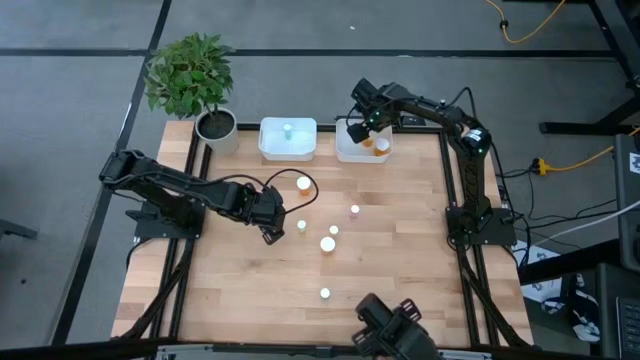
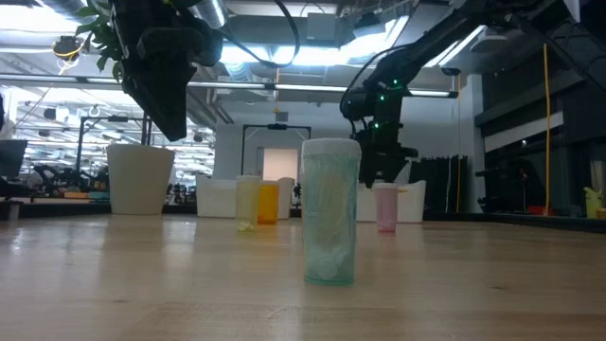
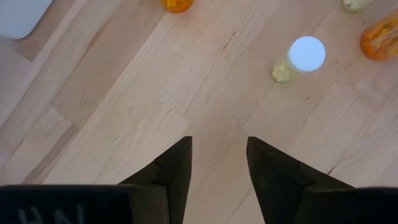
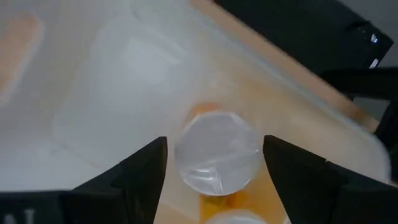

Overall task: Pick and place medicine bottles into bin by pill shape (circle, oval)
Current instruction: Put the bottom right orange capsule bottle into the right white bin, then put the top orange capsule bottle into the right white bin

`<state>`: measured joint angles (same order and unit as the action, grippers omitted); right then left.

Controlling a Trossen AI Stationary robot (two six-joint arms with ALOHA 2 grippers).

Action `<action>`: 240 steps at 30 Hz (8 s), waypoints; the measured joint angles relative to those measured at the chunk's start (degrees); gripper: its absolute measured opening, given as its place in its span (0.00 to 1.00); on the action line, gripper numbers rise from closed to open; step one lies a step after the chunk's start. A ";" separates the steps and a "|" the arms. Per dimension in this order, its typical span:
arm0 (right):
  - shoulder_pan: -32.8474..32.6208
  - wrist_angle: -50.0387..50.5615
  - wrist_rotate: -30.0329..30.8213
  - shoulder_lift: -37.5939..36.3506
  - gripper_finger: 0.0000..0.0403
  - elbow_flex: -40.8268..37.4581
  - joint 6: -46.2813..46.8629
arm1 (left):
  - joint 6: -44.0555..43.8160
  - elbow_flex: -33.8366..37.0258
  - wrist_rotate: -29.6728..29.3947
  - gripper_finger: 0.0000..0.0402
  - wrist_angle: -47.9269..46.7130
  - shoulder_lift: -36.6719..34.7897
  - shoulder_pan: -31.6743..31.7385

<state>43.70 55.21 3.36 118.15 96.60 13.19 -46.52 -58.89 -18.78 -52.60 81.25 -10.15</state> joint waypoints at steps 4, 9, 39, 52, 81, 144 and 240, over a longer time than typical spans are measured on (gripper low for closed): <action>0.00 2.36 0.02 -0.20 0.66 4.36 0.01 | 0.00 0.00 0.02 0.37 -0.02 0.00 0.00; -0.46 9.81 -1.00 -0.73 0.67 12.11 -0.13 | -0.02 0.00 0.02 0.37 -0.02 0.00 -0.02; -24.52 24.09 -1.49 -28.13 0.67 -12.76 4.79 | -4.46 0.00 0.12 0.37 0.86 -0.02 0.00; -35.55 -7.01 -1.61 -50.99 0.67 -41.91 22.88 | -4.41 0.00 -0.18 0.37 2.82 -0.02 0.00; -40.63 -16.04 -1.47 -52.27 0.67 -46.32 28.54 | -4.17 1.25 3.74 0.37 9.92 1.87 11.68; -40.62 -16.51 -1.44 -52.24 0.67 -46.34 28.23 | 16.58 2.82 -3.92 0.36 33.60 18.02 21.11; -35.18 -22.48 8.55 -36.19 0.81 -29.74 29.79 | -4.81 -18.58 -5.97 0.36 -30.95 -3.32 8.95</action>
<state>8.52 32.73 11.90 81.96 66.86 42.98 -51.34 -77.47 -24.76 -83.55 77.93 -1.20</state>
